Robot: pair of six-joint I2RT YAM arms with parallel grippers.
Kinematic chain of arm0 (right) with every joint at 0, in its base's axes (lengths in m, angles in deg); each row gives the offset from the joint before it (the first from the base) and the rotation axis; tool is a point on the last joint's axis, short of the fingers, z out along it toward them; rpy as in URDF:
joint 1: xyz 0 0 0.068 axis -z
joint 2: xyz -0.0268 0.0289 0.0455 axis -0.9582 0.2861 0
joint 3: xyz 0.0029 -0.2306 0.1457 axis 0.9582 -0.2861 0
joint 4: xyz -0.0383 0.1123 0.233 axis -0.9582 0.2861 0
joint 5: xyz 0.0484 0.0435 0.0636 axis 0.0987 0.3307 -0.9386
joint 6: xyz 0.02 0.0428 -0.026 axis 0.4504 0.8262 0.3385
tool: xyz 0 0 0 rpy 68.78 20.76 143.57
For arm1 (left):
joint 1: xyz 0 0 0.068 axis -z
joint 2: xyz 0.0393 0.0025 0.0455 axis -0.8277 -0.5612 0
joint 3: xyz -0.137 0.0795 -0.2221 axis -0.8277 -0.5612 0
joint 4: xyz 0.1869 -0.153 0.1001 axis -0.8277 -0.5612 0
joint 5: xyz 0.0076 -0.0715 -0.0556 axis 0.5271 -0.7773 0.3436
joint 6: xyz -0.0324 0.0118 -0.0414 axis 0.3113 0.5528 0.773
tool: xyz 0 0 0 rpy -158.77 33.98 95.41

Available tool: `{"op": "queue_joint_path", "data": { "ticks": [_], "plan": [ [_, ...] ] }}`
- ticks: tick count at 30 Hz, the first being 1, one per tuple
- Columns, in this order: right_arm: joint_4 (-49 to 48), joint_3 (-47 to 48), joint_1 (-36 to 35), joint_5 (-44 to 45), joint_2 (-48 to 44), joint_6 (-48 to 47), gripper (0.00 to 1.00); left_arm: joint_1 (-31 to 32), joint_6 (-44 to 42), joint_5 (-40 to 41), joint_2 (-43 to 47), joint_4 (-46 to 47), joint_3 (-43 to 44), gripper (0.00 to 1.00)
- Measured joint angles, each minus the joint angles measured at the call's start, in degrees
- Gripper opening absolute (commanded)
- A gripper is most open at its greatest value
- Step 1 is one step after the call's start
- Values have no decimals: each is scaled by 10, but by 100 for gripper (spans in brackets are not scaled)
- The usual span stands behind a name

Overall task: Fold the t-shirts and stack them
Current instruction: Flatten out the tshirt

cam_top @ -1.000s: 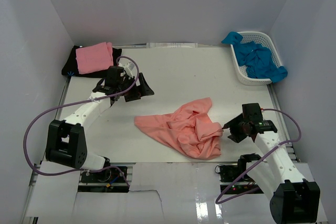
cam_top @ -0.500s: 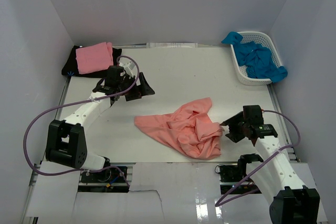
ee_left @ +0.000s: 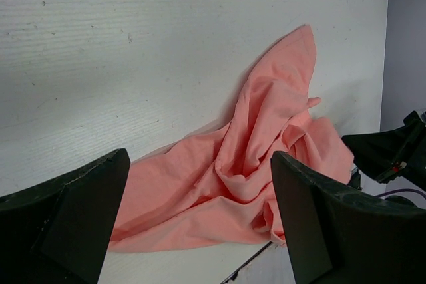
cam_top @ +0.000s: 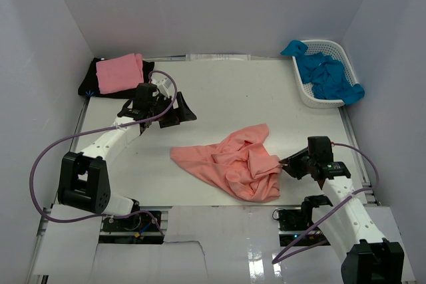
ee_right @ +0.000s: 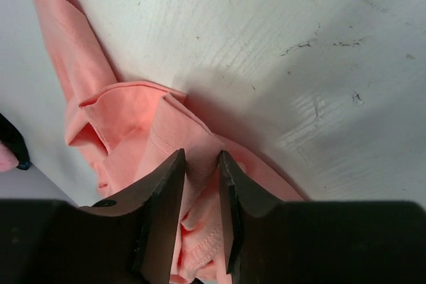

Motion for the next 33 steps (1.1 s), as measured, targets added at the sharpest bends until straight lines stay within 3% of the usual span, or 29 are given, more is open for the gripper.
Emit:
{"op": "queue_joint_path", "data": {
  "ticks": [1,2,10,15,20,24,27,33],
  "plan": [
    [-3,0,0,0,0,1,12,0,0,0,0,0,0,98],
    [-6,-1,0,0,0,0,9,0,-1,0,0,0,0,98],
    [-13,0,0,14,10,-5,8,0,-2,0,0,0,0,98],
    [-29,45,0,27,49,-79,8,0,-3,1,-1,-3,1,98],
    [-84,215,0,-9,221,-210,8,0,-2,4,-15,-19,9,98],
    [-106,443,-5,-102,397,-302,8,0,-2,5,-19,-25,10,98],
    [-108,616,-21,-164,480,-354,8,-1,-2,6,-24,-30,18,98],
    [-83,656,-5,-166,375,-418,8,-2,-3,0,-27,-30,34,98]
  ]
}}
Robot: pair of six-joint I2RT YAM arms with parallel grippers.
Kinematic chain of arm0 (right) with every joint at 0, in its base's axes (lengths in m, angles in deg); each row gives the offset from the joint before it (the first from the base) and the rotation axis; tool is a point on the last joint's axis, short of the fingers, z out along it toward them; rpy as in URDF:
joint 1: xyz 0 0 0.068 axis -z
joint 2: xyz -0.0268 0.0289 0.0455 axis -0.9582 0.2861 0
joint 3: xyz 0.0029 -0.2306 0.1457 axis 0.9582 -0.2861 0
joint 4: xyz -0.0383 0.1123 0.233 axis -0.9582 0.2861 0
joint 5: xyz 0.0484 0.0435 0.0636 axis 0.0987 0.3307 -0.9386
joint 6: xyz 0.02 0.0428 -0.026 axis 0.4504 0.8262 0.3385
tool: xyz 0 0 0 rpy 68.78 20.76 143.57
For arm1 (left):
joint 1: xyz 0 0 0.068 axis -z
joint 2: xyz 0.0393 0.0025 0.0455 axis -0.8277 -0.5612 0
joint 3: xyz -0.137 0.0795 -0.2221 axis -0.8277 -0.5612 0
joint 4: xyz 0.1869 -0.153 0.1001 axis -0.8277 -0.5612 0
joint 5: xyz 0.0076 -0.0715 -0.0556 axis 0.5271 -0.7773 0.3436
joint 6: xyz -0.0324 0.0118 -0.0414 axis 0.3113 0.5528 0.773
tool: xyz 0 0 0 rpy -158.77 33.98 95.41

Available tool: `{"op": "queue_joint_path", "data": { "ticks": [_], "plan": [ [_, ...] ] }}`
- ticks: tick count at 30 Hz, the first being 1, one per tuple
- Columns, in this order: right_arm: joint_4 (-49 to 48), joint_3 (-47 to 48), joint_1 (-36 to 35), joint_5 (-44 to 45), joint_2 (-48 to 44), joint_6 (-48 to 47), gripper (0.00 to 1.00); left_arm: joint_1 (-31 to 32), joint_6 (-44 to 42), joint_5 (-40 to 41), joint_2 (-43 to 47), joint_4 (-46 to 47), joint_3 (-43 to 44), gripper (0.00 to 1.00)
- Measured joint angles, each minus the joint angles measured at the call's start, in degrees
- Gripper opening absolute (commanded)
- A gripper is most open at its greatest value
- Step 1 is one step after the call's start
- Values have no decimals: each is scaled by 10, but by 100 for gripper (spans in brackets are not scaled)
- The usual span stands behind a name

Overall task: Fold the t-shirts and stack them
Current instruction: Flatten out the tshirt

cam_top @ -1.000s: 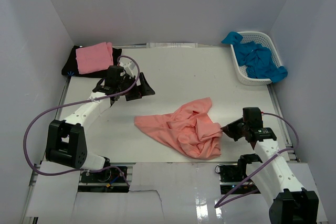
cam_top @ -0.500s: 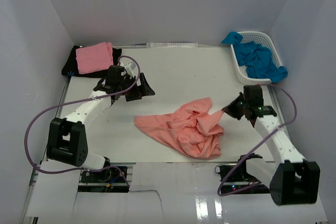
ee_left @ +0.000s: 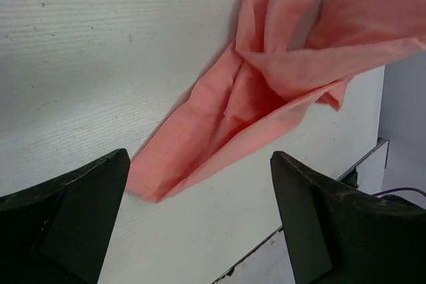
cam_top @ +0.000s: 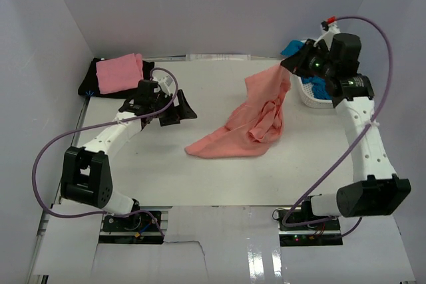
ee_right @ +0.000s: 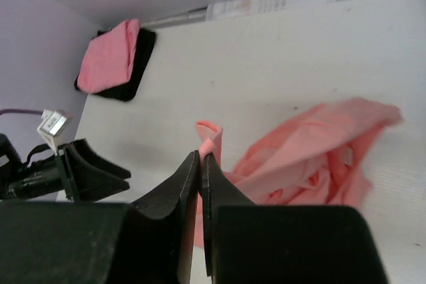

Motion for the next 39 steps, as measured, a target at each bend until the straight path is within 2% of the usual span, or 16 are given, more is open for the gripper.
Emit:
{"op": "queue_joint_path", "data": {
  "ticks": [4,8,12,18,19,26,31,36,39],
  "plan": [
    [19,-22,77,32,-64,-21,8,0,-9,-28,-32,1,22,98],
    [45,-75,129,66,-84,-28,8,2,-19,-45,-78,0,44,98],
    [77,-85,134,70,-69,-40,8,23,-35,-48,-123,-5,86,98],
    [91,-85,133,68,-57,-49,8,91,-100,-44,-194,3,197,94],
    [93,-85,133,67,-57,-51,8,98,-117,-49,-204,8,212,98],
    [108,-67,133,59,-56,-56,8,97,-227,-124,-283,43,303,98],
    [123,-37,134,58,-47,-59,8,77,-189,-198,-390,42,422,98],
    [147,10,136,57,-36,-67,8,66,-131,-233,-421,40,410,98],
    [154,41,136,53,-27,-68,8,76,-137,-247,-416,50,380,98]
  ]
}}
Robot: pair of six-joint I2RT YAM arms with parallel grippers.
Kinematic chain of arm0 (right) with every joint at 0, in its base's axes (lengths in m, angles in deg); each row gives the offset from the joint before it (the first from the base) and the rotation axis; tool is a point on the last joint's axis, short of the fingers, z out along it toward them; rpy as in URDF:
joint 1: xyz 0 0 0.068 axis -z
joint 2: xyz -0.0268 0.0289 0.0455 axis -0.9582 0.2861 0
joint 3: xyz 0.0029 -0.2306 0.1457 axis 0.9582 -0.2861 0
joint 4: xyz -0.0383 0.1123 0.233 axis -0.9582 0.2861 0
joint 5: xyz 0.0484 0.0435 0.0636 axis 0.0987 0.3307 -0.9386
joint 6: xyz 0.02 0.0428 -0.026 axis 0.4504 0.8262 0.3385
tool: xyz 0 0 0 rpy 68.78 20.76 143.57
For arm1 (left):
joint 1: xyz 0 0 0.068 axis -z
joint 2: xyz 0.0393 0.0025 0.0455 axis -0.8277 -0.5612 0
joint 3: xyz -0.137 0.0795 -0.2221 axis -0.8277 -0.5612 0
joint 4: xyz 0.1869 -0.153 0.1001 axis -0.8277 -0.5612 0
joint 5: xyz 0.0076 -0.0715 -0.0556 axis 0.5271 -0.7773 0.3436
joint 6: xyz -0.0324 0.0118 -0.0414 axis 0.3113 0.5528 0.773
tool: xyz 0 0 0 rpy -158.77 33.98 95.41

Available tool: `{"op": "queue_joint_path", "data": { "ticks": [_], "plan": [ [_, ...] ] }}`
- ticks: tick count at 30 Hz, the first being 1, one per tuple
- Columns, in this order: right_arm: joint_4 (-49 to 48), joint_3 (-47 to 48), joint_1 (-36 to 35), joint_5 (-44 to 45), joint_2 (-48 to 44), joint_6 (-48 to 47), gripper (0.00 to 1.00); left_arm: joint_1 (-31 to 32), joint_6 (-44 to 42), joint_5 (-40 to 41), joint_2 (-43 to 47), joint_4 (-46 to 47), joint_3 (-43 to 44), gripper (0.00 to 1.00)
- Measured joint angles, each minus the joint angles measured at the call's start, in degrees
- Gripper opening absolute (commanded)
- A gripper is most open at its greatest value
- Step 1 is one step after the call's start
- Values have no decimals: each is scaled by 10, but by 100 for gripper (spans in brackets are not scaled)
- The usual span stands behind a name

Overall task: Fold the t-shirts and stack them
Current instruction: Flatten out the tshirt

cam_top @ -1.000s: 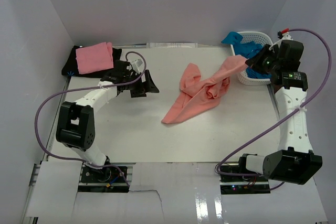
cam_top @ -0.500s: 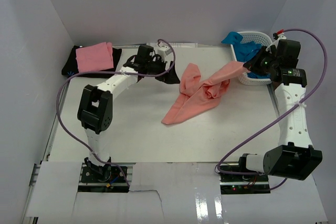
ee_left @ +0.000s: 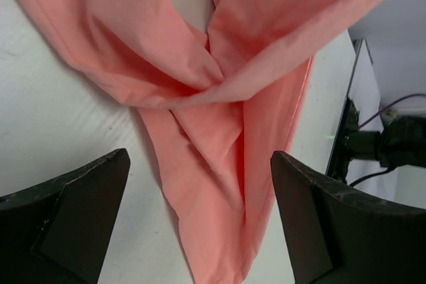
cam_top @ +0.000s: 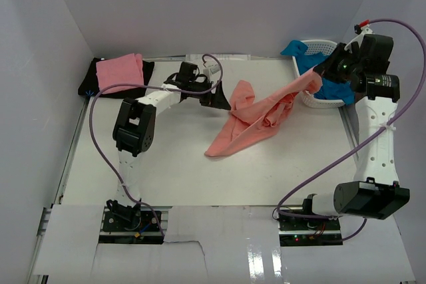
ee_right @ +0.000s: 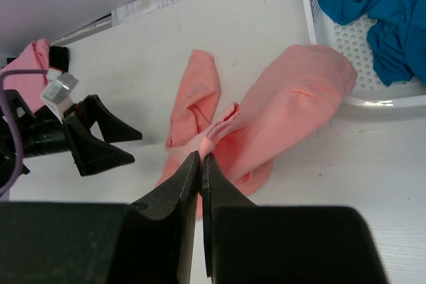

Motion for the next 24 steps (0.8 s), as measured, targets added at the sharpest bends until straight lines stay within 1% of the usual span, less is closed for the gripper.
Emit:
{"op": "queue_joint_path", "data": {
  "ticks": [3,5,7,11,15,18,21,24],
  "plan": [
    [20,54,1,-9,28,0,8,20,-37,-7,21,17,-55,98],
    [27,90,2,-17,49,0,8,38,-84,-2,49,23,-102,98],
    [27,122,3,-27,78,1,8,52,-125,6,68,24,-122,98],
    [31,126,3,-42,100,2,8,68,-200,21,91,55,-124,98],
    [33,126,3,-48,105,0,8,63,-252,34,104,130,-136,98],
    [33,126,3,-54,105,0,8,59,-288,37,104,165,-136,98],
    [37,126,3,-59,105,0,8,57,-323,32,91,165,-111,97],
    [43,130,3,-64,106,0,8,57,-350,23,68,167,-71,93]
  ]
}}
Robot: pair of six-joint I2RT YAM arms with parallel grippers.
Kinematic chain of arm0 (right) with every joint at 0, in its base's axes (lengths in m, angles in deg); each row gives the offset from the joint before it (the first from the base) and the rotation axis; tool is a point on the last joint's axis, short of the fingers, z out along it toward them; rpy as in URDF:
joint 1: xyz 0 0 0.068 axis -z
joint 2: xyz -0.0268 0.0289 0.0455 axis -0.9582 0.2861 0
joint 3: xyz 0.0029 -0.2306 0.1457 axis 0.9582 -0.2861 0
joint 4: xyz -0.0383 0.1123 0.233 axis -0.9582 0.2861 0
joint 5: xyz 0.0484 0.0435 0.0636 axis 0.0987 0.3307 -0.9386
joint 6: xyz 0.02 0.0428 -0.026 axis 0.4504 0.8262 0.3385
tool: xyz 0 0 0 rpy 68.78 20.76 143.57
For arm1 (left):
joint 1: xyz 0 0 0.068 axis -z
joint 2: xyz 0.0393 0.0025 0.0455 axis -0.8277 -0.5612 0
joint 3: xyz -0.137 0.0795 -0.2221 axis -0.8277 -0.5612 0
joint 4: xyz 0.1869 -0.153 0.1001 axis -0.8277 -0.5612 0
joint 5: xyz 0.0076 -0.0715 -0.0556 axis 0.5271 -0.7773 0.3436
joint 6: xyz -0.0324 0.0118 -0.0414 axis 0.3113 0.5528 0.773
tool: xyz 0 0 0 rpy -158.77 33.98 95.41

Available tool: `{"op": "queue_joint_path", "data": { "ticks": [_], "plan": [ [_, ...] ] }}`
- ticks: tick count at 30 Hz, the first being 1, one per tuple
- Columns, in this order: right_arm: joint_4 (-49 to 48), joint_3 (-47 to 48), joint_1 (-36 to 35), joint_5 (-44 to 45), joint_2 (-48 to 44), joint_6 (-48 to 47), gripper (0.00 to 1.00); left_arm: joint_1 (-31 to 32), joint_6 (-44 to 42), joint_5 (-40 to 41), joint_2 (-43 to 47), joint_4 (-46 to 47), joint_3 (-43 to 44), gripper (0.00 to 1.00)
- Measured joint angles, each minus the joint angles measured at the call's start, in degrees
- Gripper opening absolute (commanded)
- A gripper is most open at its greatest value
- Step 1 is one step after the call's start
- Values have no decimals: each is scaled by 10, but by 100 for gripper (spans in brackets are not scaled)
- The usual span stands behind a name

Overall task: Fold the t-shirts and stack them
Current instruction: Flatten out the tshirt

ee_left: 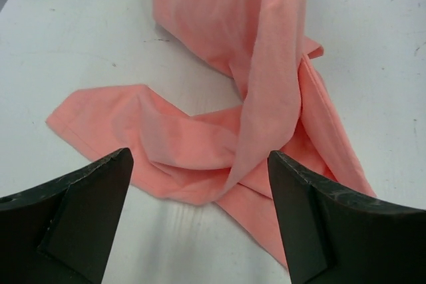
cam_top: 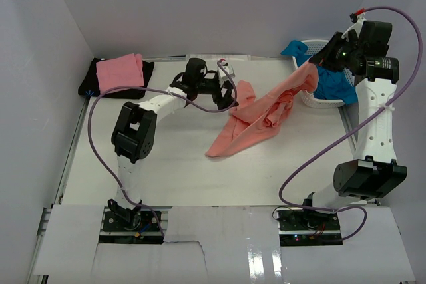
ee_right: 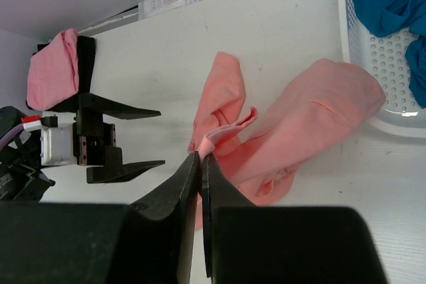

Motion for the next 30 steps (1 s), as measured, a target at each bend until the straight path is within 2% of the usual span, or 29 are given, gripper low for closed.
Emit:
{"op": "queue_joint_path", "data": {
  "ticks": [2,4,8,17,23,27,30],
  "plan": [
    [4,6,0,-3,2,0,8,0,-12,-5,-16,0,19,83],
    [9,14,0,-5,4,0,8,0,-21,-10,-31,-1,34,79],
    [16,29,0,-9,9,0,8,0,-31,-32,-57,-15,59,88],
    [20,35,5,-19,15,0,8,0,-49,-100,-66,-68,75,88],
    [20,35,8,-26,15,0,8,0,-55,-128,-75,-87,83,85],
    [21,35,8,-28,15,0,8,0,-53,-134,-97,-91,94,74],
    [21,35,8,-32,15,0,8,0,-52,-136,-113,-97,96,76]
  ]
}}
